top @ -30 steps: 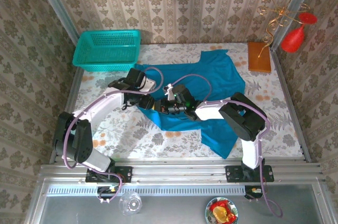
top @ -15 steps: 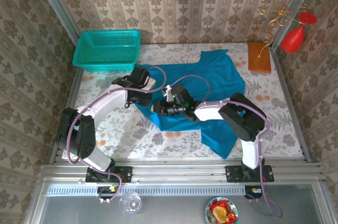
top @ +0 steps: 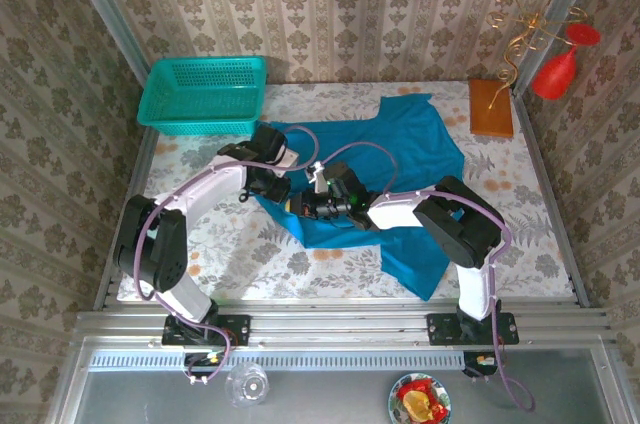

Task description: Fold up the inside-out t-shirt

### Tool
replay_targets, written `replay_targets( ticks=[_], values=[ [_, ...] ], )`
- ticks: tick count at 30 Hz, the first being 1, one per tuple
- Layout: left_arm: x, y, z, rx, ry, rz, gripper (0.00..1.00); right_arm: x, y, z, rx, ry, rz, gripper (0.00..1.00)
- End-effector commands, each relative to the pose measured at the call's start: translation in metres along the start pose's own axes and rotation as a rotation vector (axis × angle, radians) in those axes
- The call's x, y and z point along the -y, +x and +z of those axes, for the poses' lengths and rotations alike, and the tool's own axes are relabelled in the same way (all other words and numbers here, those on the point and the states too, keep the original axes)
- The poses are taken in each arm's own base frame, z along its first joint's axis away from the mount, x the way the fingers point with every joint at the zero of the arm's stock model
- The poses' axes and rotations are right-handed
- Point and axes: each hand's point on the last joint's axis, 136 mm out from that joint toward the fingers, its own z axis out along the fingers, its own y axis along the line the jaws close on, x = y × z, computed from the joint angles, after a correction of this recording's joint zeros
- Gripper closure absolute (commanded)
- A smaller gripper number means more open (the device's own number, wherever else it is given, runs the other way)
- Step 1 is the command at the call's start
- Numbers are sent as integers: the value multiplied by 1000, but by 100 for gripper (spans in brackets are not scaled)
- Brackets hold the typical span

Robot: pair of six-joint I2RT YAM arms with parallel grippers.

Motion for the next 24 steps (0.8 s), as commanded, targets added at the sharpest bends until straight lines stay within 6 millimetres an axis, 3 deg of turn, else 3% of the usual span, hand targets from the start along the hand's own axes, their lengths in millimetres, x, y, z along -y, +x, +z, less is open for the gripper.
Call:
replay_targets(
  ticks=[1, 6, 11, 16, 24],
  values=[
    [2, 0, -19, 11, 0, 25, 75, -15, -3, -1, -2, -29, -33, 100],
    [12, 8, -31, 19, 54, 39, 73, -16, -4, -1, -2, -31, -31, 100],
    [19, 20, -21, -35, 99, 50, 73, -19, -5, 0, -1, -39, -32, 100],
    [26, 20, -10, -64, 147, 50, 68, -20, -6, -1, 0, -41, -32, 100],
    [14, 19, 3, -92, 89, 49, 66, -22, -6, 0, 0, -45, -30, 100]
  ],
)
